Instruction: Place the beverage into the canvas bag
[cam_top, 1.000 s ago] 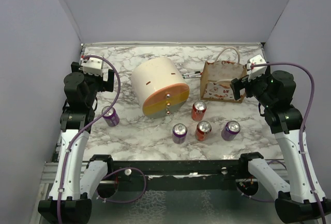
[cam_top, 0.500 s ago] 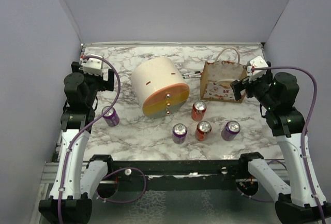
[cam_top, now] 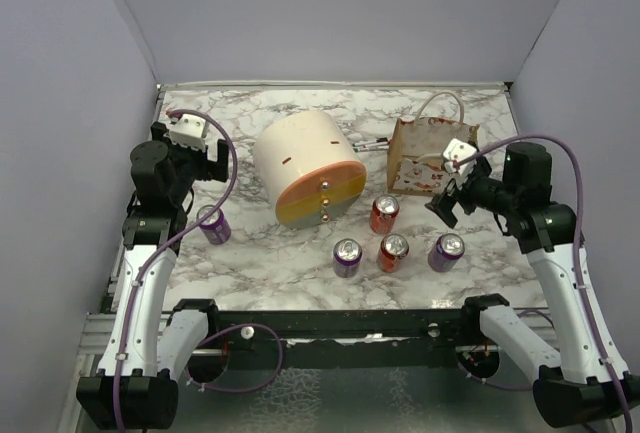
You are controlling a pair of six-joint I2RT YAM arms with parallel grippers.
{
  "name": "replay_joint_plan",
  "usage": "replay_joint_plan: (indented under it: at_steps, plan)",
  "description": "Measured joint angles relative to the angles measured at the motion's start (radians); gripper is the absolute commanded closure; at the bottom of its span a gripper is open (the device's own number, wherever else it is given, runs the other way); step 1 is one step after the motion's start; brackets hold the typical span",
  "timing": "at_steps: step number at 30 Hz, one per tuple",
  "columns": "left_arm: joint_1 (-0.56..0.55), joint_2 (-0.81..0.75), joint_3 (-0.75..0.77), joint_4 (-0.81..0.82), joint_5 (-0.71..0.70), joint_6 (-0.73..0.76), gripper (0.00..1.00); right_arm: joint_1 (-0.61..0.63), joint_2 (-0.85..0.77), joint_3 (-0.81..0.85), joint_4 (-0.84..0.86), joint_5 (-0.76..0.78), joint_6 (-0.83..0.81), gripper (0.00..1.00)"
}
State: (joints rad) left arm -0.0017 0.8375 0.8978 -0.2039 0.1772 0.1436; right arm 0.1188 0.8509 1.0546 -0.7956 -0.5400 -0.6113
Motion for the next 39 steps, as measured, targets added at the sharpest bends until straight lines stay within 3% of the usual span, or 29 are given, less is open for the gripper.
replay_joint_plan:
  at_steps: [7,22,31,39]
  plan:
    - [0.001,0.015,-0.013,0.001,0.045,-0.004,0.01,0.001,-0.022,-0.082,-0.153,0.011,-0.134,0.00]
    - [0.001,0.031,-0.024,0.009,0.104,-0.004,0.01,0.003,0.026,-0.298,-0.283,0.220,-0.153,0.01]
    - [0.002,0.031,-0.024,0.009,0.126,-0.004,0.01,0.003,0.112,-0.327,-0.275,0.264,-0.151,0.15]
    - [0.003,0.031,-0.027,0.014,0.133,-0.004,0.01,0.003,0.113,-0.308,-0.276,0.248,-0.154,0.46]
